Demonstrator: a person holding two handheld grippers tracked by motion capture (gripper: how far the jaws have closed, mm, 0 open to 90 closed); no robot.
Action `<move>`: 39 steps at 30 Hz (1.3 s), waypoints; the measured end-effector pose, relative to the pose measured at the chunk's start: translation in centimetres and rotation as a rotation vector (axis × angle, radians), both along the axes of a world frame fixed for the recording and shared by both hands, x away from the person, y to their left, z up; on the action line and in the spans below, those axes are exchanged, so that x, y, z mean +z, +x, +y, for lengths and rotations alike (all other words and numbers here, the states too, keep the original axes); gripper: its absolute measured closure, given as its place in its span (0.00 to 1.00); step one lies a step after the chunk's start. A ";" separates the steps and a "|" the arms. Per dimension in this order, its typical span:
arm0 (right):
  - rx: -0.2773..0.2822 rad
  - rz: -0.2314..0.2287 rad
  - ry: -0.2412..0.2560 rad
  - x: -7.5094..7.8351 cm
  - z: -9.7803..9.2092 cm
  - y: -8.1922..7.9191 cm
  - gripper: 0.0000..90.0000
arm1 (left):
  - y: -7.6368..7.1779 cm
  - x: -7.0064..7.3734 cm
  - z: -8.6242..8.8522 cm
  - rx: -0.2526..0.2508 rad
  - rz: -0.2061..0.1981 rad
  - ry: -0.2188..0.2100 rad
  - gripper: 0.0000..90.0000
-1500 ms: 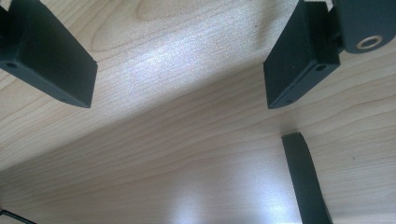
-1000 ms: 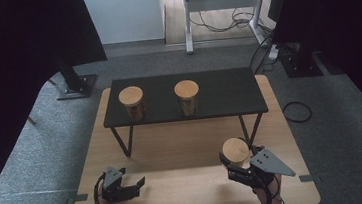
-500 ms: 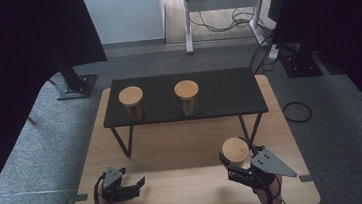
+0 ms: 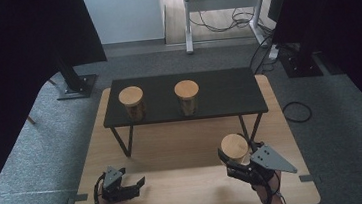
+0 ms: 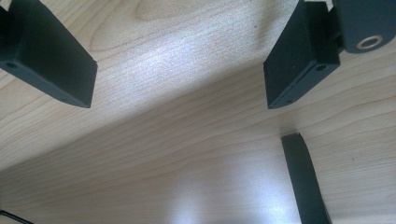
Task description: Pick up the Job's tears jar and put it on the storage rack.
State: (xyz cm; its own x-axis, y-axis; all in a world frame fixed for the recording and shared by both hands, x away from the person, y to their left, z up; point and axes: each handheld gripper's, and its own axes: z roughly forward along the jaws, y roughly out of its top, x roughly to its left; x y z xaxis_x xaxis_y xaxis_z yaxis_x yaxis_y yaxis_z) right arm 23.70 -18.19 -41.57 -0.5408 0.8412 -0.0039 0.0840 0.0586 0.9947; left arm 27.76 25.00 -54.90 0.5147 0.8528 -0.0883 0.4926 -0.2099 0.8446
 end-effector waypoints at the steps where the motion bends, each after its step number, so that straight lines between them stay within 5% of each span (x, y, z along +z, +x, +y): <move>1: 0.003 -0.003 0.000 0.2 0.0 0.0 0.26 | 0.0 0.0 0.0 0.000 0.000 -0.001 0.10; 39: 0.031 -0.030 -0.012 2.7 0.4 1.5 0.26 | 0.0 0.0 0.0 0.001 0.003 -0.004 0.10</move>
